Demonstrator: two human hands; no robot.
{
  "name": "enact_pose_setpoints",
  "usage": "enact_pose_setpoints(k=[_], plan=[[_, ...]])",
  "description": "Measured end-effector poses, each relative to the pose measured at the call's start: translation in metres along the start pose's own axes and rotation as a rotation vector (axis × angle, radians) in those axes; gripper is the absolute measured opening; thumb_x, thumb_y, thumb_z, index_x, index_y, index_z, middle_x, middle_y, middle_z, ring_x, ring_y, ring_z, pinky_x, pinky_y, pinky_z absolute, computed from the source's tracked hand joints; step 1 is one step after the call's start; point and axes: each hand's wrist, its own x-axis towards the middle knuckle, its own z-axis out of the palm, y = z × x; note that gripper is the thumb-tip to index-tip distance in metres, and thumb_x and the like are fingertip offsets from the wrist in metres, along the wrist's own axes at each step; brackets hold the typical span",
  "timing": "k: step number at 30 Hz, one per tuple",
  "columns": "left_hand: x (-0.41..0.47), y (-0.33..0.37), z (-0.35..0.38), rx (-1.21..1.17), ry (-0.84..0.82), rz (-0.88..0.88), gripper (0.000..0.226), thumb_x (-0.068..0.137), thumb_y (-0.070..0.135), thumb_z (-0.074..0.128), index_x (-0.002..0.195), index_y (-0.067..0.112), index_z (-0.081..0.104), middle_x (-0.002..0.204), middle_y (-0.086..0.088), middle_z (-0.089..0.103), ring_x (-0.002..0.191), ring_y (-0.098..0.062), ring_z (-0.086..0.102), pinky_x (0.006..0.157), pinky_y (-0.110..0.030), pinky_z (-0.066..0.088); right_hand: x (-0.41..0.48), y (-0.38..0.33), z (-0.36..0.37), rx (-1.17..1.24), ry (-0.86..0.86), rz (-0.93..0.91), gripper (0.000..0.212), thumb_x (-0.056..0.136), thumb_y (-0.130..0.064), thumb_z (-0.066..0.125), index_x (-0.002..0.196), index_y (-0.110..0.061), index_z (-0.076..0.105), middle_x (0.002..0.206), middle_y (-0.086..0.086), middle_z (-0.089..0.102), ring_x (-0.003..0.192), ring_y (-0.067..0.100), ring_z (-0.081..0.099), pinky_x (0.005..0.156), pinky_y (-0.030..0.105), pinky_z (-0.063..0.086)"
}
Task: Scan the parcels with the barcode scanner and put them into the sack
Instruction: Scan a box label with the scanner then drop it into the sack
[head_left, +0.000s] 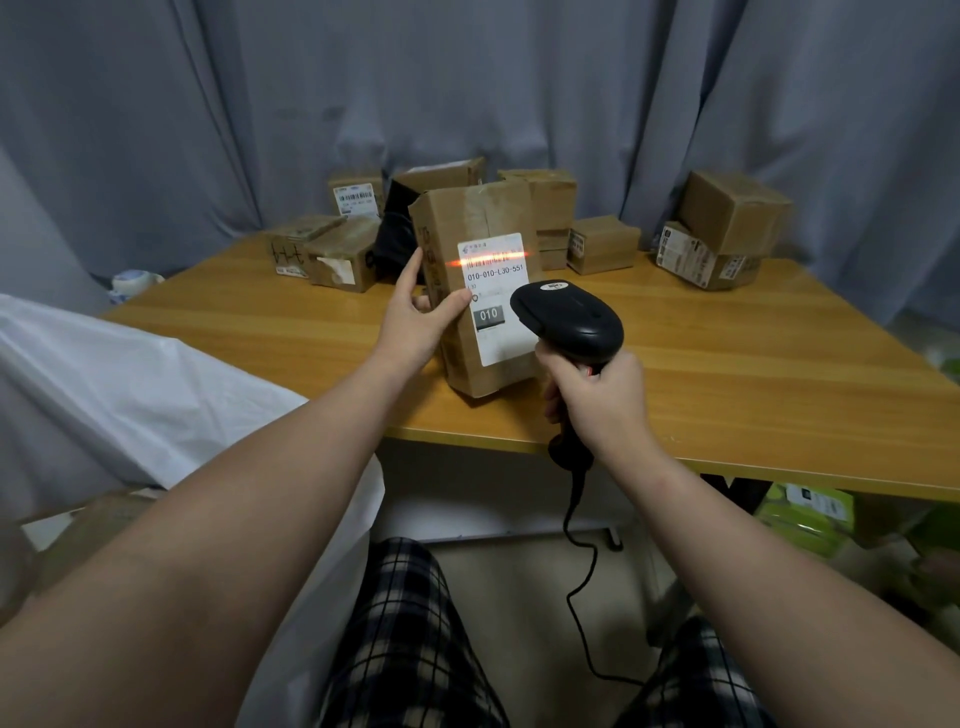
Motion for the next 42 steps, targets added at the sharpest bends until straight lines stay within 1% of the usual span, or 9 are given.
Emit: enact_pose_setpoints(k=[8,12,20,23,26,29,32,37,42], plan=[[0.0,-0.002,0.0,-0.012,-0.004,0.007,0.078,0.09,0.023,0.066,0.151,0.03,0.019,0.123,-0.006,0.063,0.11,-0.014,0.063,0.08,-0.02,0.054,-0.002,0.007,-0.003,0.004,0.013,-0.023,0.029,0.088,-0.023,0.07,0.068,-0.003,0.062,0.055,0.01,0.058,0.048,0.021,0.06,0.051,0.037,0.054],[0.0,-0.004,0.0,-0.014,0.009,-0.003,0.078,0.09,0.025,0.066,0.152,0.029,0.02,0.118,-0.004,0.065,0.107,-0.011,0.064,0.081,-0.021,0.054,-0.006,0.013,-0.003,0.037,0.033,-0.023,0.027,0.086,-0.02,0.072,0.064,-0.009,0.061,0.053,0.008,0.056,0.043,0.019,0.056,0.046,0.03,0.047],[0.0,-0.007,-0.001,-0.005,0.018,-0.007,0.077,0.09,0.029,0.066,0.151,0.03,0.02,0.12,-0.007,0.063,0.111,-0.014,0.061,0.091,-0.03,0.053,-0.017,0.026,-0.004,0.063,0.059,-0.051,0.015,0.082,-0.022,0.074,0.078,-0.01,0.065,0.053,-0.007,0.061,0.049,0.014,0.059,0.051,0.026,0.048],[0.0,-0.008,0.0,-0.008,0.026,-0.005,0.075,0.09,0.028,0.065,0.151,0.029,0.021,0.119,-0.007,0.063,0.11,-0.013,0.062,0.086,-0.025,0.054,-0.017,0.027,-0.003,0.078,0.055,-0.053,0.012,0.083,-0.019,0.074,0.079,-0.012,0.065,0.053,-0.01,0.062,0.049,0.011,0.059,0.052,0.025,0.048],[-0.001,-0.01,0.002,-0.005,0.042,0.002,0.073,0.09,0.028,0.065,0.151,0.028,0.023,0.12,-0.006,0.062,0.11,-0.013,0.061,0.083,-0.022,0.054,-0.017,0.027,-0.003,0.077,0.059,-0.067,0.018,0.077,-0.029,0.072,0.079,-0.012,0.065,0.054,-0.011,0.062,0.049,0.01,0.059,0.051,0.023,0.047],[-0.001,-0.014,0.003,0.001,0.058,0.002,0.074,0.089,0.032,0.067,0.149,0.028,0.025,0.122,-0.007,0.06,0.112,-0.016,0.06,0.09,-0.031,0.053,-0.018,0.03,-0.003,0.075,0.062,-0.059,0.025,0.076,-0.032,0.07,0.083,-0.008,0.066,0.055,-0.009,0.062,0.051,0.011,0.059,0.052,0.022,0.047],[-0.004,-0.018,0.005,0.006,0.063,-0.015,0.076,0.086,0.036,0.069,0.148,0.029,0.024,0.123,-0.007,0.058,0.114,-0.018,0.059,0.091,-0.033,0.053,-0.019,0.033,-0.004,0.077,0.058,-0.063,0.019,0.081,-0.022,0.074,0.086,-0.006,0.066,0.055,-0.01,0.062,0.049,0.009,0.059,0.052,0.022,0.047],[-0.011,-0.019,0.01,-0.002,0.085,-0.035,0.074,0.088,0.036,0.067,0.147,0.026,0.023,0.112,0.004,0.058,0.108,-0.01,0.058,0.078,-0.019,0.049,-0.02,0.034,-0.006,0.063,0.055,-0.078,0.008,0.085,-0.015,0.073,0.084,-0.012,0.066,0.056,-0.011,0.063,0.051,0.008,0.06,0.052,0.022,0.048],[-0.012,-0.017,0.01,-0.006,0.086,-0.046,0.071,0.088,0.035,0.067,0.145,0.024,0.026,0.113,0.005,0.058,0.108,-0.012,0.059,0.085,-0.027,0.052,-0.021,0.03,-0.006,0.076,0.055,-0.087,0.009,0.085,-0.015,0.073,0.083,-0.011,0.065,0.056,-0.012,0.064,0.05,0.006,0.06,0.053,0.021,0.048]])
